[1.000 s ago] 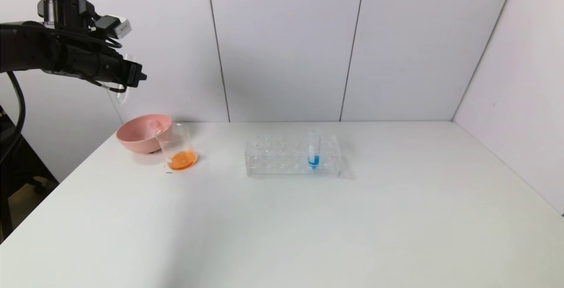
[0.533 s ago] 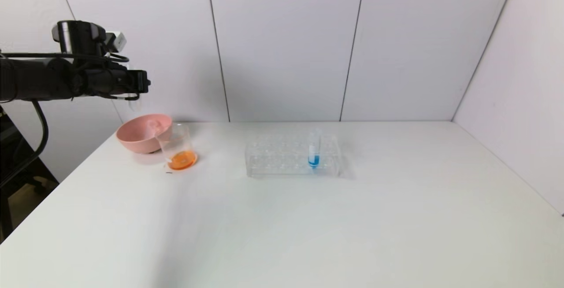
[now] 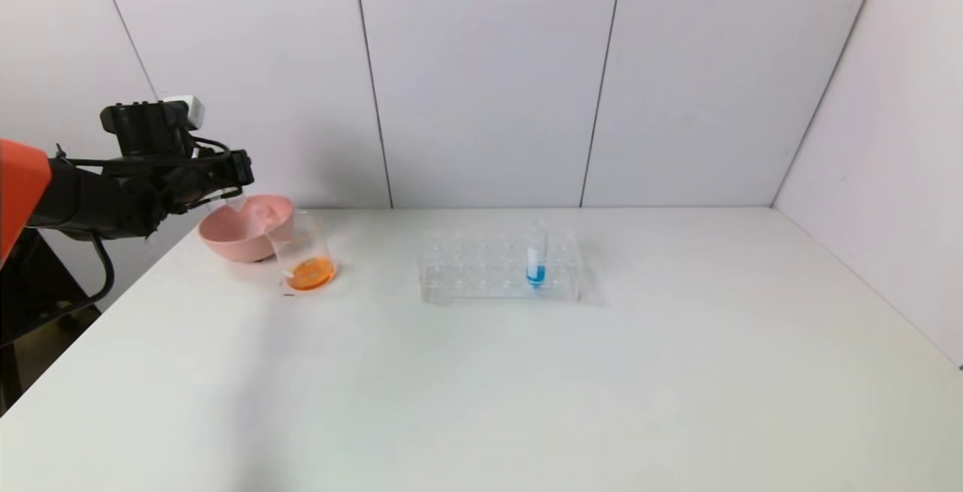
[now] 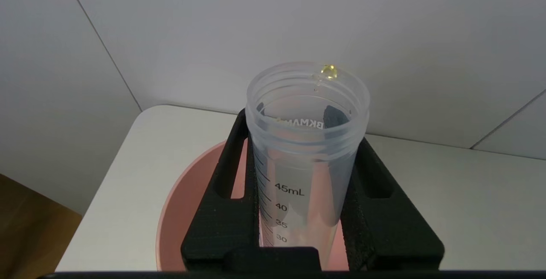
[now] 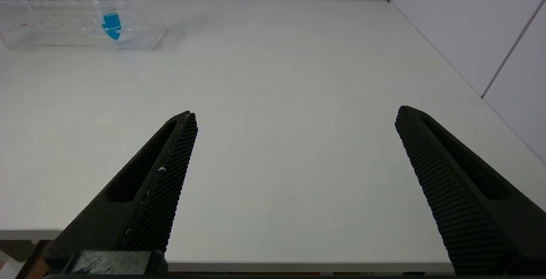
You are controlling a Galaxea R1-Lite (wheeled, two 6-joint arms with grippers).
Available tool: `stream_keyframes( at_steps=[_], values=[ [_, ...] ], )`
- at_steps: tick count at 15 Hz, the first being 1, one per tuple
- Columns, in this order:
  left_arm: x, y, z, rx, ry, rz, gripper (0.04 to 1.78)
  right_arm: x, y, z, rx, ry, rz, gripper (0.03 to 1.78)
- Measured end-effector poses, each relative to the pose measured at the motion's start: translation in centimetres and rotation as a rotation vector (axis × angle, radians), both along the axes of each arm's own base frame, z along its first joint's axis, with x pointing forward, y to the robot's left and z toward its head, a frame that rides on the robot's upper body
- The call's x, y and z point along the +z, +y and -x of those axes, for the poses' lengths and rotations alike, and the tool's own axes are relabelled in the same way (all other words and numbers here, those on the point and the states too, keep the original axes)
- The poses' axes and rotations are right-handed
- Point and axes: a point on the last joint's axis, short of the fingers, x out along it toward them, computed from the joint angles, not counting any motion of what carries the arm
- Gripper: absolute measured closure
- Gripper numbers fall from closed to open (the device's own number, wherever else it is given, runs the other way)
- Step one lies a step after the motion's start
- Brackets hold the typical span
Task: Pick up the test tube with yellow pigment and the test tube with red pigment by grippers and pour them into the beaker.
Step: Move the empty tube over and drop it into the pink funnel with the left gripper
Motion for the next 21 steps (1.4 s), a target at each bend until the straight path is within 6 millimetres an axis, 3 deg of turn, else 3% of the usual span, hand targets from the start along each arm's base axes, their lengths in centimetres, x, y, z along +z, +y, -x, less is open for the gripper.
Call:
stream_keyframes(
  at_steps=[6,18,21],
  values=[
    [-2.8,0.3,-0.9,0.017,-0.014,-0.044,1.28,0.0,0.0,0.0,0.0,0.0,0.0,0.11],
    [-3.2,0.3,-1.0,0.012,-0.008,-0.064,1.28,0.0,0.0,0.0,0.0,0.0,0.0,0.11],
    [-2.9,0.3,-1.1,0.008,-0.018,-0.06,1.15,0.0,0.0,0.0,0.0,0.0,0.0,0.11]
  ],
)
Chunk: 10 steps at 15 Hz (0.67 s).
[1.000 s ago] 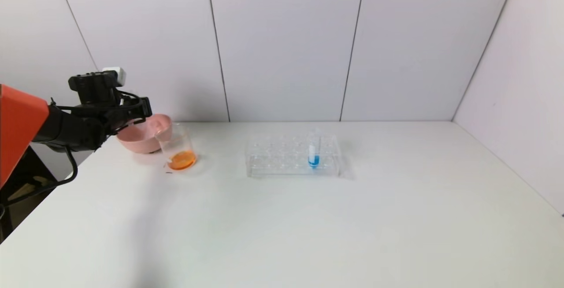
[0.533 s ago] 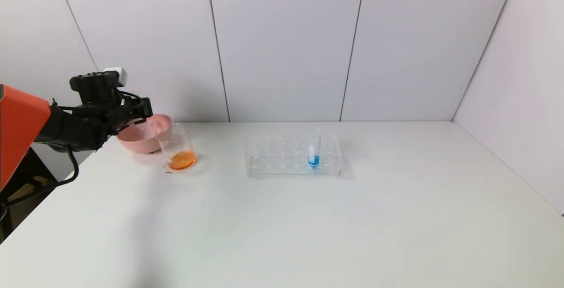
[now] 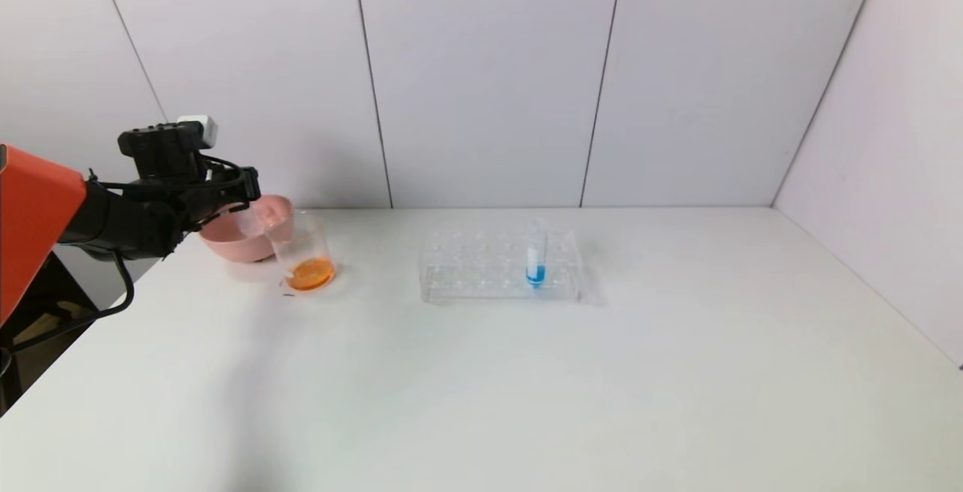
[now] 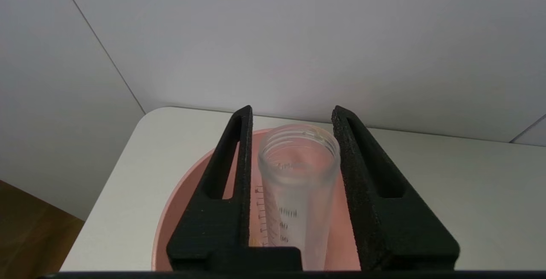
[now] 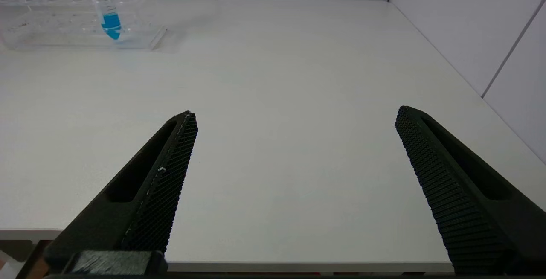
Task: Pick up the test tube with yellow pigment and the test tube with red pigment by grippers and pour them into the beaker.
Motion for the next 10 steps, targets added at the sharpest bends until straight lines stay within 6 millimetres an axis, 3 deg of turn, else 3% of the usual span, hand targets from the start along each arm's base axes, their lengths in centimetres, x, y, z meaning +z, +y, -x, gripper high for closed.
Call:
stream_keyframes(
  at_steps=[2,6,10],
  values=[
    [0.0,0.0,0.0,-0.001,-0.002,0.001,0.92,0.0,0.0,0.0,0.0,0.0,0.0,0.11],
    [0.1,-0.1,0.0,-0.003,-0.014,0.0,0.32,0.0,0.0,0.0,0.0,0.0,0.0,0.11],
    [1.9,-0.3,1.3,0.0,-0.056,-0.014,0.05,0.0,0.0,0.0,0.0,0.0,0.0,0.11]
  ],
)
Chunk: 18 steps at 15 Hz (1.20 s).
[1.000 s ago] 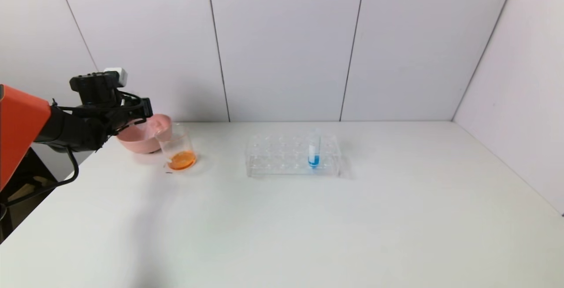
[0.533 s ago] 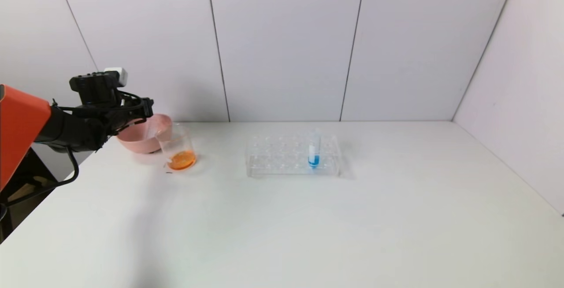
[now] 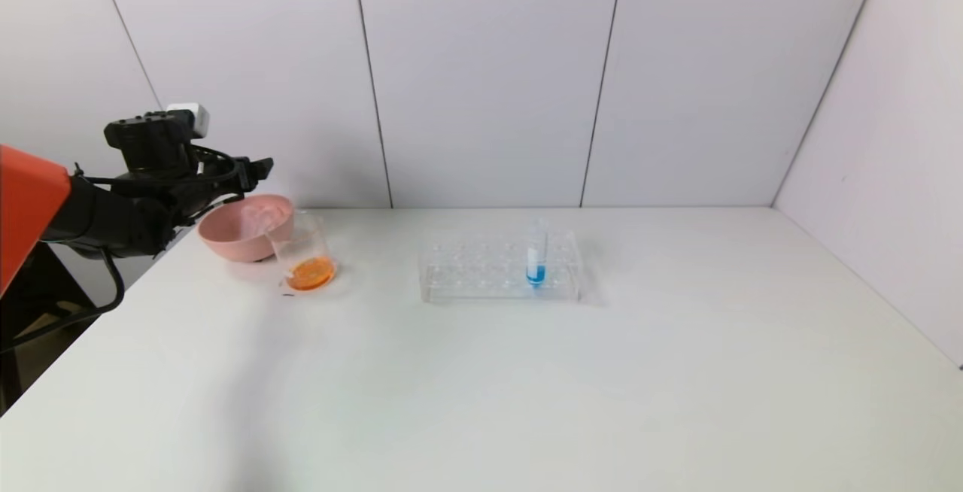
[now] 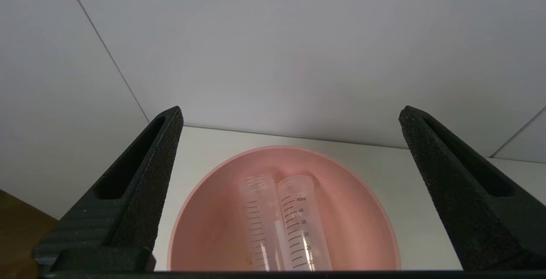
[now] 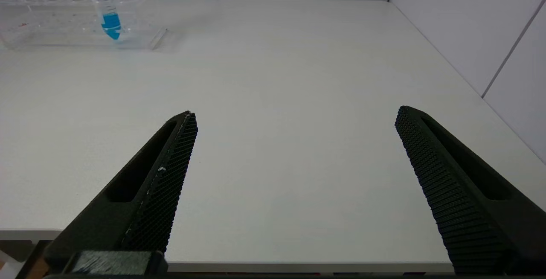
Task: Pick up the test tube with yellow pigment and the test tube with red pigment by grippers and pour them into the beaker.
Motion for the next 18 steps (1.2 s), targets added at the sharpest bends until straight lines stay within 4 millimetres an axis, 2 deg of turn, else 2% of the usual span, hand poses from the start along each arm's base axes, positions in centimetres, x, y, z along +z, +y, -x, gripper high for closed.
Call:
stream_keyframes(
  at_steps=[4,7,10,14,16,18],
  values=[
    [4.8,-0.6,4.3,0.0,-0.065,-0.015,0.04,0.0,0.0,0.0,0.0,0.0,0.0,0.11],
    [8.9,-1.5,8.9,-0.046,-0.142,-0.028,0.04,0.0,0.0,0.0,0.0,0.0,0.0,0.11],
    [12.6,-2.7,14.4,-0.149,-0.222,-0.047,0.04,0.0,0.0,0.0,0.0,0.0,0.0,0.11],
    [15.9,-4.5,24.3,-0.288,-0.301,-0.075,0.04,0.0,0.0,0.0,0.0,0.0,0.0,0.11],
    [16.4,-5.5,29.7,-0.346,-0.354,-0.095,0.04,0.0,0.0,0.0,0.0,0.0,0.0,0.11],
    [15.6,-6.7,35.0,-0.417,-0.406,-0.115,0.04,0.0,0.0,0.0,0.0,0.0,0.0,0.11]
  ],
)
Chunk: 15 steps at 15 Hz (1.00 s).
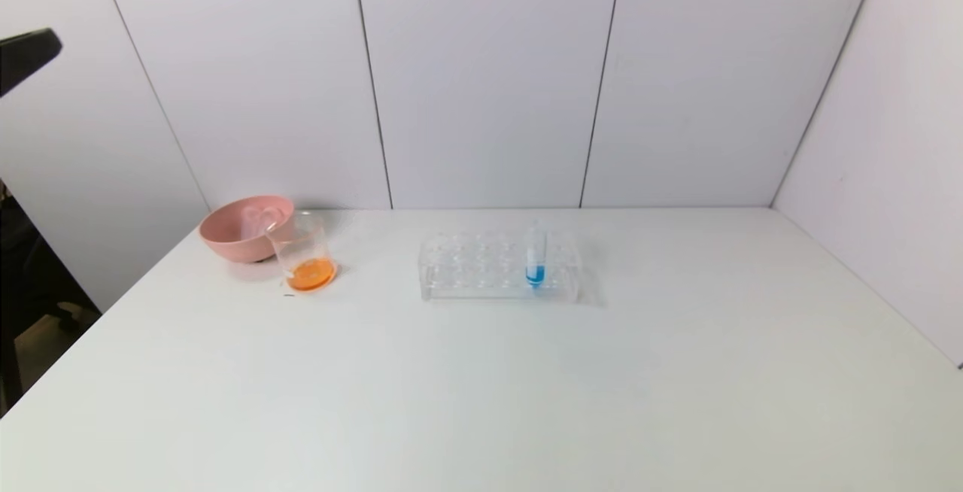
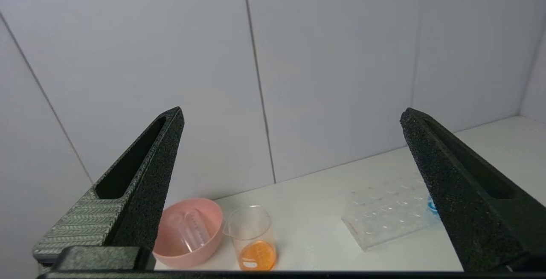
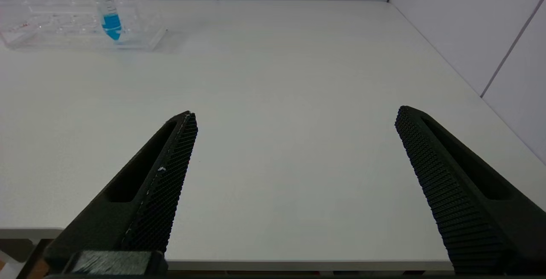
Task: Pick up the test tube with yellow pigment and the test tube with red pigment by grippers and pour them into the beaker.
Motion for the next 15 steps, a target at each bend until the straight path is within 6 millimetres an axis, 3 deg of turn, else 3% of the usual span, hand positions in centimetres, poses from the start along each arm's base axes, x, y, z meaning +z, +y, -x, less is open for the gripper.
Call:
stream_keyframes(
  at_steps=[5,8,11,15],
  values=[
    [-3.8,-1.0,9.4,-0.095,-0.154,-0.138,0.04,0.0,0.0,0.0,0.0,0.0,0.0,0.11],
    [-6.0,-0.9,13.1,-0.016,-0.255,-0.174,0.04,0.0,0.0,0.0,0.0,0.0,0.0,0.11],
    [-9.2,-1.0,14.5,0.076,-0.315,-0.254,0.04,0.0,0.0,0.0,0.0,0.0,0.0,0.11],
    [-15.6,-0.8,13.7,0.144,-0.237,-0.255,0.04,0.0,0.0,0.0,0.0,0.0,0.0,0.11]
  ],
)
